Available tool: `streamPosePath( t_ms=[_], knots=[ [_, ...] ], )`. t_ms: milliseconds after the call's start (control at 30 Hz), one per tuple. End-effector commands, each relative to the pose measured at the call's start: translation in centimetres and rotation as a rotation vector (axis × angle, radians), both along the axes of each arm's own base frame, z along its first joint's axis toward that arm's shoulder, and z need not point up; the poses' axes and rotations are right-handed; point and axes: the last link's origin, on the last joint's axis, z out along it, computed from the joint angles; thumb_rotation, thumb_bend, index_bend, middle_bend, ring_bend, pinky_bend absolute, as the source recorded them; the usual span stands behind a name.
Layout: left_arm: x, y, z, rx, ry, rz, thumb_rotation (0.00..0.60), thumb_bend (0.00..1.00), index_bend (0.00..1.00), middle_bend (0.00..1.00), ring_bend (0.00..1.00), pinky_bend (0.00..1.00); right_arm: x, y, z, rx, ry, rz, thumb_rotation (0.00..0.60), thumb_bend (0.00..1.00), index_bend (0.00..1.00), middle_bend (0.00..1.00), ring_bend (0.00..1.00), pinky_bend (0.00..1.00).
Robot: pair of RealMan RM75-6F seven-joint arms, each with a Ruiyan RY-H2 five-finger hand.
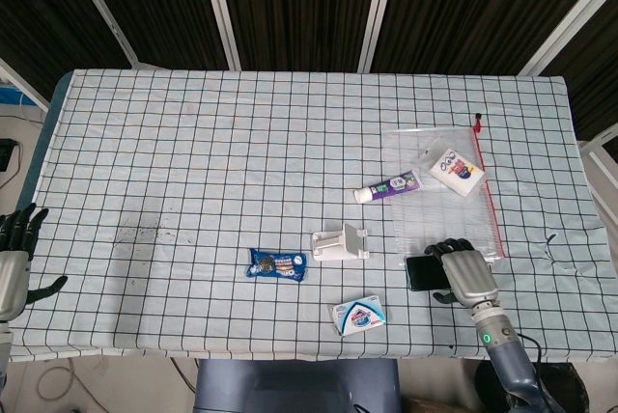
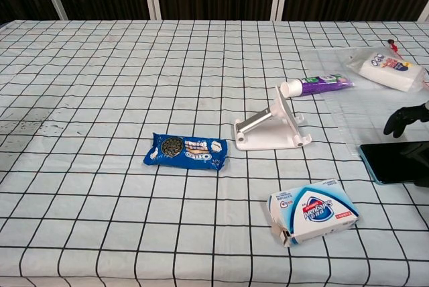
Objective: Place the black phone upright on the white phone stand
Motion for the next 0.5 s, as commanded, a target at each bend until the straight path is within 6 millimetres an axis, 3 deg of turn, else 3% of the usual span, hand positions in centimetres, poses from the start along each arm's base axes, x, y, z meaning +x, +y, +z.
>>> streamPosePath(
  t_ms=[33,500],
  knots=[
    [0.0,-0.01,0.0,0.0,0.0,0.0,0.6,0.0,0.0,0.0,0.0,0.0,0.01,-0.01,-0.24,0.002,-0.005,-0.005,0.6,0.14,0.33,0.33,0.23,0.22],
    [0.0,0.03,0.03,0.001,-0.003,0.002,0.6,0.0,0.0,0.0,0.0,0.0,-0.41,-0.66,-0.7,-0.004,0.007,-0.031,0.6,0.14,0.33,0.33,0.23,0.22]
  ],
)
